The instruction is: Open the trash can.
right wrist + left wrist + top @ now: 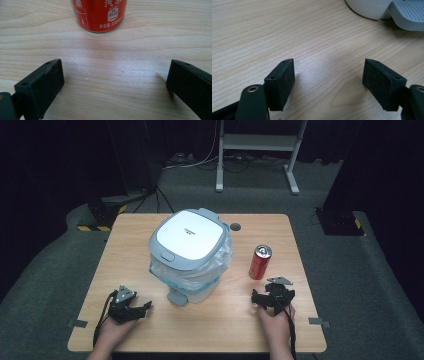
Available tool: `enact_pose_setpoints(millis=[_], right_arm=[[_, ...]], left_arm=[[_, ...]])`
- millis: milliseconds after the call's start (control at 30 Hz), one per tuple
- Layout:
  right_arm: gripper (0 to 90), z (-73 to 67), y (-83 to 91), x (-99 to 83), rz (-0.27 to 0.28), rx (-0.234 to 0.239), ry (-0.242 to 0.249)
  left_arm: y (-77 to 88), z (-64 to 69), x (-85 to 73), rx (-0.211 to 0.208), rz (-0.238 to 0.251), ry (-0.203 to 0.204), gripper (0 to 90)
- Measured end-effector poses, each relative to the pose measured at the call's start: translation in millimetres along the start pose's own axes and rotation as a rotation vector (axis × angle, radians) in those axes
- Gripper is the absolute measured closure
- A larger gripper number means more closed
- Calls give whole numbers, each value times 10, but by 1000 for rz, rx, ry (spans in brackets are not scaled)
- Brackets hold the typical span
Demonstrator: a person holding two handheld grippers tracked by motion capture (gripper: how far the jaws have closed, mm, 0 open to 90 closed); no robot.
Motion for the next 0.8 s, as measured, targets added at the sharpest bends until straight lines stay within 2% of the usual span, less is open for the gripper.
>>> enact_pose_setpoints(millis=[500, 700, 767, 800], right_arm=[[8, 3, 8, -9, 2, 8, 6], [11, 2, 11, -11, 2, 9, 6], [58, 6, 23, -14, 9, 1, -2], [205, 12, 63, -29, 38, 6, -7]], left_arm=[[-5, -13, 5, -8, 3, 1, 262], [-5, -4, 0, -17, -6, -9, 225], [-4, -4, -1, -20, -7, -9, 224], [-3, -5, -2, -24, -6, -9, 227]])
Point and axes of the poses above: each handheld gripper's, and its own axes: y roughly backward along the jaws, x roughly out of its top, z roughly to its right, the point moved 5 cm from there along -y, roughly forward along the jaws, and after that the axes turned 8 degrees about -x, right-handed, at the moved point
